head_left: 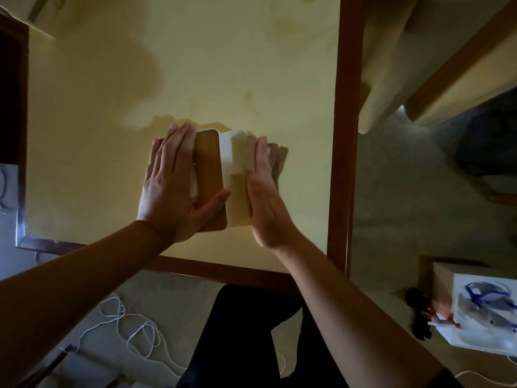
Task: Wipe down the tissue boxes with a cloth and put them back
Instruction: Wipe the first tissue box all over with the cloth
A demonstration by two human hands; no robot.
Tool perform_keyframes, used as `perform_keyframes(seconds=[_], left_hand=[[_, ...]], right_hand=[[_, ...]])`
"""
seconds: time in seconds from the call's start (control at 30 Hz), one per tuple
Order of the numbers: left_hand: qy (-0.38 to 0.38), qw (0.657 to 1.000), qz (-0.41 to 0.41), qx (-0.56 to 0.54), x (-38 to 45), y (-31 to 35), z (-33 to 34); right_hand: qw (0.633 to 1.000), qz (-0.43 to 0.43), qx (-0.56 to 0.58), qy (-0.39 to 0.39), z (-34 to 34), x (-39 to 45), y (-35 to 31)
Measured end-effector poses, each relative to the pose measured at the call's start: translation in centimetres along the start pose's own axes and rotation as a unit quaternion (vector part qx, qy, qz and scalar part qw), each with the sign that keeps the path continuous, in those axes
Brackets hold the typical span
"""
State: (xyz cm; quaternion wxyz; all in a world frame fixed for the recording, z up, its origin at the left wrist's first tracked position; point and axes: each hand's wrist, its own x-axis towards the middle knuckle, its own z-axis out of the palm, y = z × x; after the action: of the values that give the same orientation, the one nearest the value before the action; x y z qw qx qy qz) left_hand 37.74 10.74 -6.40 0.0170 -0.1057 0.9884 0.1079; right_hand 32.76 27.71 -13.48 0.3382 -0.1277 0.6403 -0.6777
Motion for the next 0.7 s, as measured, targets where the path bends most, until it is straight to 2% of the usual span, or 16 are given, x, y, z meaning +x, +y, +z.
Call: perform_keyframes(seconds=[0.13,0.23,0.5,0.7], left_hand=[[0.007,1.0,0.008,0.004,-0.1,0.1,0.1],[0.009,1.0,0.01,0.004,-0.1,0.1,0.1],[0.004,1.0,0.01,0.011,-0.2,0.0,0.2],[-0.003,1.0,0.014,0.008,-0.1,0.2,0.0]], right_hand=[[1.0,-0.023,0.011,-0.011,-0.8,4.0,-0.6],[0.999,-0.03,0.011,-0.011,-0.8,3.8,-0.4],[0.997,0.005,0.06,-0.04,0.2,-4.8,1.5],[0.999,0.016,0.034,-0.04,0.4,-7.6,1.4]])
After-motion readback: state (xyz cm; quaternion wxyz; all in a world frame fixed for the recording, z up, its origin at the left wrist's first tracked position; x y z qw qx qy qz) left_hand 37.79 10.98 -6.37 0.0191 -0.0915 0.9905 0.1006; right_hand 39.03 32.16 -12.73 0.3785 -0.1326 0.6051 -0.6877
